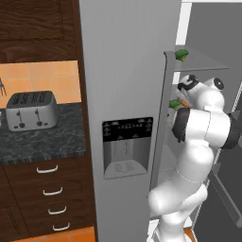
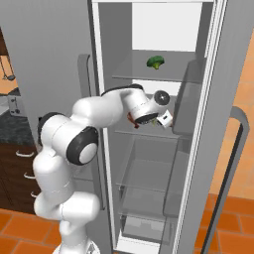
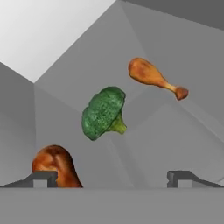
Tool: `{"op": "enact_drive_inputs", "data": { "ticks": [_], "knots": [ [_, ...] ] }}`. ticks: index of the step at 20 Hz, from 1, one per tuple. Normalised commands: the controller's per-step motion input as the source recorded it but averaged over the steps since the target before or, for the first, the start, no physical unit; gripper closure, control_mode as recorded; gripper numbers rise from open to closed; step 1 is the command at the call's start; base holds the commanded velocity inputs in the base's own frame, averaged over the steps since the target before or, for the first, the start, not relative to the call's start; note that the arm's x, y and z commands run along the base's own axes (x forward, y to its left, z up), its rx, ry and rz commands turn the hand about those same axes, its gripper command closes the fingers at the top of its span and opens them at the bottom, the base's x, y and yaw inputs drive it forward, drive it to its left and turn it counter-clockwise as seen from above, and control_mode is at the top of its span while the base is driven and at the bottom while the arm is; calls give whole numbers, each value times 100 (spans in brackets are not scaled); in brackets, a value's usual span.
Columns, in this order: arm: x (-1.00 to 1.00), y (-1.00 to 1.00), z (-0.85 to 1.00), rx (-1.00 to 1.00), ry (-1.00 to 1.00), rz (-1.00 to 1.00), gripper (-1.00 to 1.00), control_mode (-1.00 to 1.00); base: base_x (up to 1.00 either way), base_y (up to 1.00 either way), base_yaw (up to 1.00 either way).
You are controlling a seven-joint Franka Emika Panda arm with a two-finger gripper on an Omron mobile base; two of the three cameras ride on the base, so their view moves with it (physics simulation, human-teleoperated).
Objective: Place one broccoli and one chicken drumstick in each tupperware on the nearby counter, to pack two identical lunches.
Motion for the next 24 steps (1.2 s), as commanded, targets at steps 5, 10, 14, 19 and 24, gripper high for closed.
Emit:
{"op": "enact_drive_inputs", "data": {
  "ticks": [5,10,14,19,24],
  "knots": [
    [57,0,-11,8,1,-1,-100,-100,0,0,0],
    [36,0,-22,0,5,-1,-100,-100,0,0,0],
    [54,0,-19,-3,0,-6,-100,-100,0,0,0],
    [46,0,-29,-3,0,-10,-100,-100,0,0,0],
    [29,0,-27,0,1,-5,100,-100,0,0,0]
  ]
}}
